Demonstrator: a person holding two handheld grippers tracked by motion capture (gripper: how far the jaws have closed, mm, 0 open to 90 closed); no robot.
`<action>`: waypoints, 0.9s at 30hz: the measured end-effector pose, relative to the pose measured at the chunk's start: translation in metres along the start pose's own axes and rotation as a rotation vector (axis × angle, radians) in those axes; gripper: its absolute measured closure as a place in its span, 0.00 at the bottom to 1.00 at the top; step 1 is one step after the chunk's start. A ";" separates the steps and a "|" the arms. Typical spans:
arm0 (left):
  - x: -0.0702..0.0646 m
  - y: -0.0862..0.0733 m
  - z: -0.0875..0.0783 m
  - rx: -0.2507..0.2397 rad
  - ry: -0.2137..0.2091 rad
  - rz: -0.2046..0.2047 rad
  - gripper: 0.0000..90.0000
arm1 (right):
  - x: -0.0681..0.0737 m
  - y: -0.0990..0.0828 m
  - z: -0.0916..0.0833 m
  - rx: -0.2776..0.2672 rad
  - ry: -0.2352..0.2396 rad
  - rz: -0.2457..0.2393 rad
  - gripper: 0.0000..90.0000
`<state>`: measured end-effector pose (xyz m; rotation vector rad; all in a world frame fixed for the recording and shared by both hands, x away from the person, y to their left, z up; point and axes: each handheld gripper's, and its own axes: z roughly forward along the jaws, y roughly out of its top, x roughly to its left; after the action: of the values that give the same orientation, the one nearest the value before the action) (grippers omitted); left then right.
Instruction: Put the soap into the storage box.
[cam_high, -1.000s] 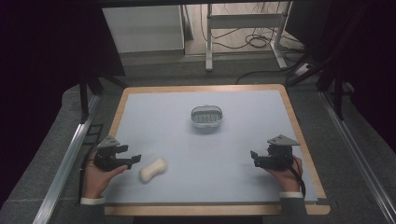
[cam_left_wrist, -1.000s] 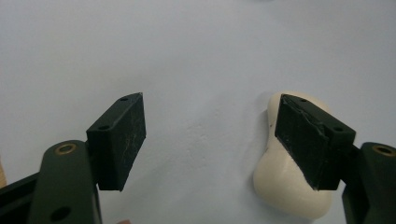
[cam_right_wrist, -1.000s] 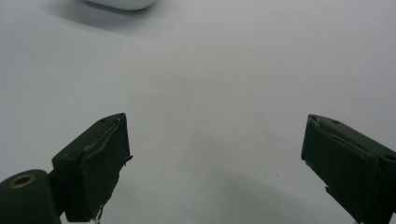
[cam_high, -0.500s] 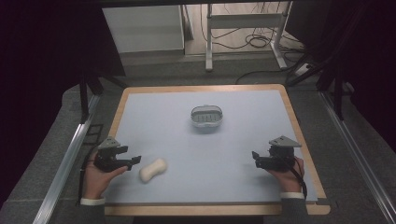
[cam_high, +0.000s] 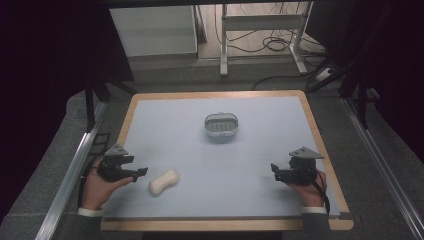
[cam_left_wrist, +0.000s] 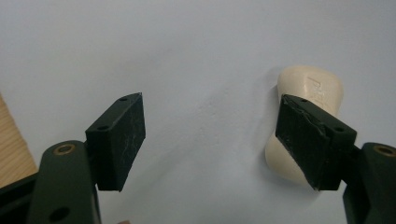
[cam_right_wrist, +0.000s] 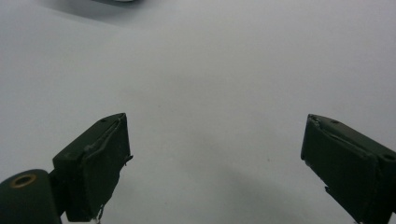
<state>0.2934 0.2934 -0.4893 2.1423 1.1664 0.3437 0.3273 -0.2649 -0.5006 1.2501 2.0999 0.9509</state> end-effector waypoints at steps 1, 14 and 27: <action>0.001 0.001 -0.001 0.011 -0.001 0.005 0.27 | 0.001 0.000 0.000 -0.002 -0.002 -0.002 0.09; -0.012 0.015 0.006 0.113 -0.060 0.055 0.26 | 0.002 -0.001 -0.001 -0.005 0.005 -0.008 0.10; -0.033 0.028 0.023 0.240 -0.079 0.131 0.27 | 0.007 0.000 0.001 -0.001 -0.003 -0.035 0.10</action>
<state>0.3048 0.2458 -0.4854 2.4243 1.0704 0.1813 0.3248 -0.2580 -0.5019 1.2095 2.1124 0.9337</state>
